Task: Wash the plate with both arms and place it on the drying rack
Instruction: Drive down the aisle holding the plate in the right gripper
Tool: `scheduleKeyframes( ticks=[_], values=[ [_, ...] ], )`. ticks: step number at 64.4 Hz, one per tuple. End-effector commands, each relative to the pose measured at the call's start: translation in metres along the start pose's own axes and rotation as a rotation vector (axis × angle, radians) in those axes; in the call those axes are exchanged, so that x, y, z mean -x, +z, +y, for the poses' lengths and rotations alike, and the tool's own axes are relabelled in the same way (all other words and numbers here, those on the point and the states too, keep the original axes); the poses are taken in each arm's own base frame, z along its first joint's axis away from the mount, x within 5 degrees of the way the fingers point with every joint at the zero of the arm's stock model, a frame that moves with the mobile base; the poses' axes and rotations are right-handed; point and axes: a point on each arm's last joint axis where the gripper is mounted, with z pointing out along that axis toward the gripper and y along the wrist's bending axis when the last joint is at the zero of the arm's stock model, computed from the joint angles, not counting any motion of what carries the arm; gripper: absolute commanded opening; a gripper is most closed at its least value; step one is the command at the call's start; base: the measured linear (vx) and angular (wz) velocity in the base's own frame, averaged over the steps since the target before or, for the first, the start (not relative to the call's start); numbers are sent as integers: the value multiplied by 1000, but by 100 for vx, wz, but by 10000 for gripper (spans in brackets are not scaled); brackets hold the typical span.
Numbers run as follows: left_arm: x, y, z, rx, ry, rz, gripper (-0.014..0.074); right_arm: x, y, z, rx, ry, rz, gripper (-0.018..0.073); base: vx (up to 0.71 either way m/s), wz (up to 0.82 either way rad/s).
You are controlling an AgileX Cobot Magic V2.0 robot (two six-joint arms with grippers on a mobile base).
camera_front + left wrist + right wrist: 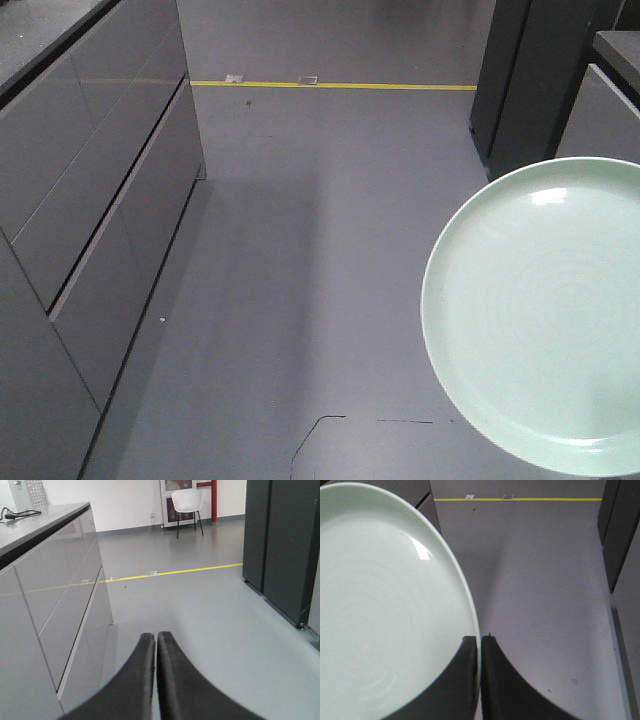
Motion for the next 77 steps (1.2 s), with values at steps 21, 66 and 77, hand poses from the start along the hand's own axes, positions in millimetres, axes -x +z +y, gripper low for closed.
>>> scheduleKeyframes(
  ticks=[21,66,77],
  values=[
    [-2,0,0,2,-14,-61,3,13,-4,0,-2,-7,-95,-4,18,-11],
    [-2,0,0,2,-14,-61,3,13,-4,0,-2,-7,-95,-4,17,-7],
    [-2,0,0,2,-14,-61,3,13,-4,0,-2,-7,-95,-4,17,-4]
  ],
)
